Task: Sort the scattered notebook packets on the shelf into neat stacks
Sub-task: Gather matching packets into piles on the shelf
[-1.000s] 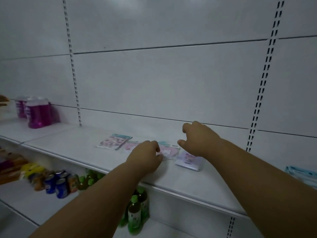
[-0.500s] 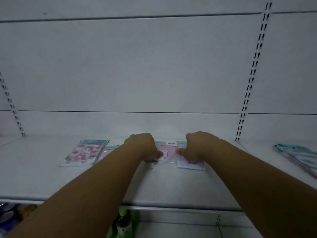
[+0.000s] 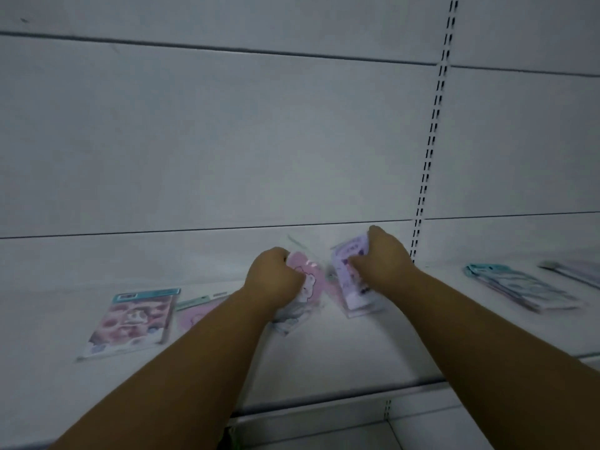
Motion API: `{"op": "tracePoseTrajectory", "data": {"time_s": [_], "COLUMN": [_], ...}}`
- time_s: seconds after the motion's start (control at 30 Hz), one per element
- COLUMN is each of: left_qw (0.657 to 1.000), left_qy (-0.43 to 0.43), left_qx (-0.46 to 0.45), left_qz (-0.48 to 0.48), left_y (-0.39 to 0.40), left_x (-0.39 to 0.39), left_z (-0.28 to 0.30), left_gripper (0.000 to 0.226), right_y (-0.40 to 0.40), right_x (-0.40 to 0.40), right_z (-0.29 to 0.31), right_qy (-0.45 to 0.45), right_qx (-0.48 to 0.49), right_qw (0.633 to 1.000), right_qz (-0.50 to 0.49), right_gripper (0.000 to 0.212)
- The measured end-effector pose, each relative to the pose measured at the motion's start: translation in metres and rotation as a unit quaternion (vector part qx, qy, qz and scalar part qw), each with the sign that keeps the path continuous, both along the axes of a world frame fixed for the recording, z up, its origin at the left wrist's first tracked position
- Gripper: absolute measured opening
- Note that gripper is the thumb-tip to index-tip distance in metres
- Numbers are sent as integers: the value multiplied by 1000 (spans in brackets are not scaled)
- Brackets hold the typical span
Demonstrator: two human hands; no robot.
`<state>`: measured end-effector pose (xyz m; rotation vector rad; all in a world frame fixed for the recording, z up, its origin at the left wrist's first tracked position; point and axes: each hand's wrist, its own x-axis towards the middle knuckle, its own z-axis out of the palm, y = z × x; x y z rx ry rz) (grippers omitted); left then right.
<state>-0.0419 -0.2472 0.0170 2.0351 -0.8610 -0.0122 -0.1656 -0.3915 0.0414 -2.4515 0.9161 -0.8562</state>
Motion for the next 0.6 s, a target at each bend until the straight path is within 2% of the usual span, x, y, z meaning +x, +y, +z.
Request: {"op": "tracePoseTrajectory", "data": {"time_s": [0.07, 0.17, 0.23, 0.37, 0.6], "left_qw": [997, 983, 969, 950, 919], "left_qy": [41, 111, 158, 200, 245], "left_qx": [-68, -144, -180, -217, -249], "left_qz": [-17, -36, -54, -97, -180], "left_y": [-4, -17, -29, -68, -176], "left_x": [-8, -24, -39, -80, -197], "left_z": [-2, -1, 2, 9, 12], "left_gripper": [14, 16, 18, 26, 36], "right_y": [-5, -13, -20, -42, -127], "right_x": [-12, -36, -56, -111, -244], "right_z": [12, 31, 42, 55, 53], "right_qy": [-88, -150, -164, -170, -168], "right_qx": [-3, -11, -22, -27, -19], "right_qw": [996, 988, 986, 985, 986], "right_qz": [8, 17, 30, 32, -5], "right_gripper": [35, 55, 65, 76, 79]}}
